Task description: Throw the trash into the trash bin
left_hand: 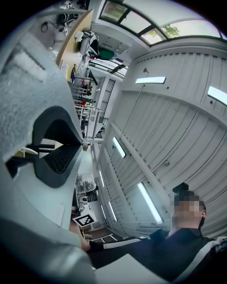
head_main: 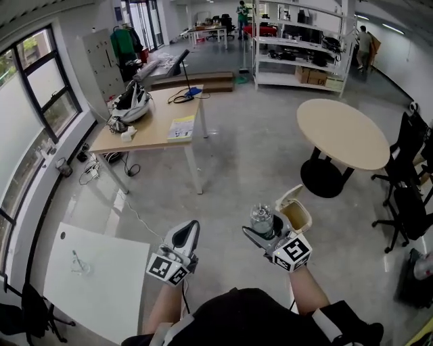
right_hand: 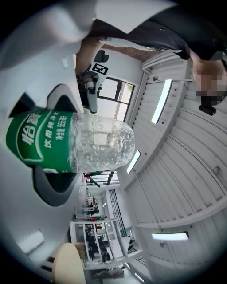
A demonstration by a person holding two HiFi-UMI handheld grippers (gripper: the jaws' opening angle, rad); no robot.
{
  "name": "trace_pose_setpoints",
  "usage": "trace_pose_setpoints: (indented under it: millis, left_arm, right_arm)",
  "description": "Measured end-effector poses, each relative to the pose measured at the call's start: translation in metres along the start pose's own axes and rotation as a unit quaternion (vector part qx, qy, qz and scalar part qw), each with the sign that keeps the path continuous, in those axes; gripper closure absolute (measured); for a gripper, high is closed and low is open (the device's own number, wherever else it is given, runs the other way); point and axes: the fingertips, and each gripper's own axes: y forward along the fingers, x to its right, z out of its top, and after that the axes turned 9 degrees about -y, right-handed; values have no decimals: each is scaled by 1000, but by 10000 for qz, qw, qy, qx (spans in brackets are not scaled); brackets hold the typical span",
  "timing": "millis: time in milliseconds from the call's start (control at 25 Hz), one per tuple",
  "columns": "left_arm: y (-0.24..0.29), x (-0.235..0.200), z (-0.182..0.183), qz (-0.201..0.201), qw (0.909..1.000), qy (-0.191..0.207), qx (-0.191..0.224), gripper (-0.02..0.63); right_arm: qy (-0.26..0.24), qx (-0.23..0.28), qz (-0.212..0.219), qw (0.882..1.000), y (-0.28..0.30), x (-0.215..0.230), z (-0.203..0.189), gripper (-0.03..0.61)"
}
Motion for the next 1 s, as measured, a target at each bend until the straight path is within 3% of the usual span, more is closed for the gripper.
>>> trace_pose_setpoints:
  millis: [440,560,680,1000]
  left_arm:
    - [161,123,-75,-936,9951,-201,-240,612]
    - [187,152,-96,-1137,9922,-416,-311,612]
    - [211,184,-116,-1506,9862,-370,-578,612]
    - [261,224,-157,-2141,9706,-535,-966,612]
  right_arm:
    - [59,-293,-1438,9892,-191,137,-33,259]
    - [69,-227,-2011,9793,-243,155,-39,259]
    - [358,-263,-2542,9661,-290,170,-58,259]
    - [491,-416,-2989,9521,-329,191,-73,259]
